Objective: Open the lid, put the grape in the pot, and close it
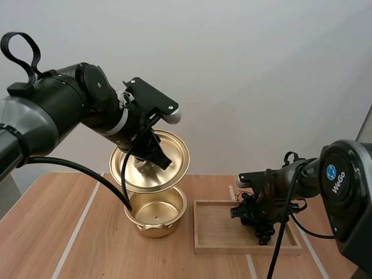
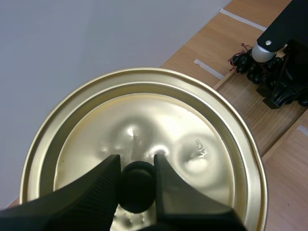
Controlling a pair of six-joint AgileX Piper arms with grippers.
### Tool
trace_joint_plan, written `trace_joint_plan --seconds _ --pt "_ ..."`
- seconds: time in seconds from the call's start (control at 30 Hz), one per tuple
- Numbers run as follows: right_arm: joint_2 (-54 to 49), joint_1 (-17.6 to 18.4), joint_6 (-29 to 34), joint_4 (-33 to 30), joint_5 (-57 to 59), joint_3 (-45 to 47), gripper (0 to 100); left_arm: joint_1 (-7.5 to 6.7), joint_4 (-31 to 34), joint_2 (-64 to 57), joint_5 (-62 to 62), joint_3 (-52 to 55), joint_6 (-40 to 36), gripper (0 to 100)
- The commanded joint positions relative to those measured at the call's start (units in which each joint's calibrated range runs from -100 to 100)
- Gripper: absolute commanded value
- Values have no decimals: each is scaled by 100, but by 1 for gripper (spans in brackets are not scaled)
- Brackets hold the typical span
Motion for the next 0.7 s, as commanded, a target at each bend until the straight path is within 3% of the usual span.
trace_joint_plan --seconds 0.0,0.07,0.1,0.13,0.37,0.57,0.67 --pt "-15 -22 -116 23 -68 -45 75 -21 -29 -113 40 -53 -45 0" --pt "-27 -22 -106 72 -68 -45 23 -21 -29 -178 40 -65 -45 0" --pt "-42 -22 -106 97 -68 -45 5 -21 -29 -223 40 -65 -45 0" --pt "-68 -22 -85 148 -68 -45 0 -21 -29 -313 22 -65 -45 0" --pt "-706 -22 -141 137 -4 -69 0 -21 8 -990 8 -255 -178 0" --pt "-1903 23 -171 123 -4 -69 0 -21 8 -1745 204 -959 -270 0" --pt "-2487 238 -767 134 -20 -69 0 -21 21 -2223 219 -1399 -270 0"
